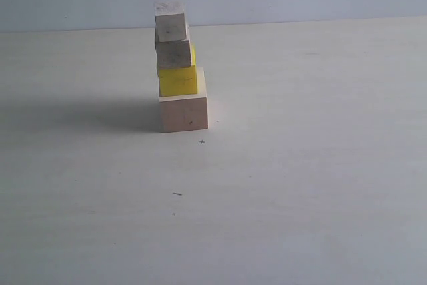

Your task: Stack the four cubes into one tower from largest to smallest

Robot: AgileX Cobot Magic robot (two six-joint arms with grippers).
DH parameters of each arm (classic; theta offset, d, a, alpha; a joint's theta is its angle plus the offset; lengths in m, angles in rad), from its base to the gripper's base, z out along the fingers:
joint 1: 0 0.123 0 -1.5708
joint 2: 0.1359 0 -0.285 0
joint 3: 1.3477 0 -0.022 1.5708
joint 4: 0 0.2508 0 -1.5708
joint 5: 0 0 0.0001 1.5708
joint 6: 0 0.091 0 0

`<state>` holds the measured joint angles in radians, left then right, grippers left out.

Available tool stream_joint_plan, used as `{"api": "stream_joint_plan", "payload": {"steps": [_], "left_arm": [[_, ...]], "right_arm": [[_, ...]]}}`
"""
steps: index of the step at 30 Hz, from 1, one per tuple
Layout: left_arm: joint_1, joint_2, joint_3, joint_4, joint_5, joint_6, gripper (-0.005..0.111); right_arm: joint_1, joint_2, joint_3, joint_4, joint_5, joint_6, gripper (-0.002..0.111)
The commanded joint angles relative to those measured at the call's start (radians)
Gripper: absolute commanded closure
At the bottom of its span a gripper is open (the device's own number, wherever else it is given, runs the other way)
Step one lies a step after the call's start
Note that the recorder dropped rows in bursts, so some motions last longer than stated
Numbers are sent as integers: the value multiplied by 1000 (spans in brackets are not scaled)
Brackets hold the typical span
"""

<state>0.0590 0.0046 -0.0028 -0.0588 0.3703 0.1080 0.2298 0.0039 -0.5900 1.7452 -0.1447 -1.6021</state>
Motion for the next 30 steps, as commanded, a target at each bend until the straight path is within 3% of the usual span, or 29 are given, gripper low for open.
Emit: {"api": "stream_joint_plan", "payload": {"steps": [1, 21, 24, 30], "left_arm": [[-9, -5, 3, 4, -13, -9, 107], [-9, -5, 3, 4, -13, -9, 107], [-9, -5, 3, 4, -13, -9, 107], [-9, -5, 3, 4, -13, -9, 107]], "right_arm": [[-4, -4, 4, -1, 4, -1, 108], [-10, -4, 11, -1, -48, -10, 108], [-75, -4, 46, -78, -76, 65, 108], [-272, -4, 161, -330, -53, 410, 108]]}}
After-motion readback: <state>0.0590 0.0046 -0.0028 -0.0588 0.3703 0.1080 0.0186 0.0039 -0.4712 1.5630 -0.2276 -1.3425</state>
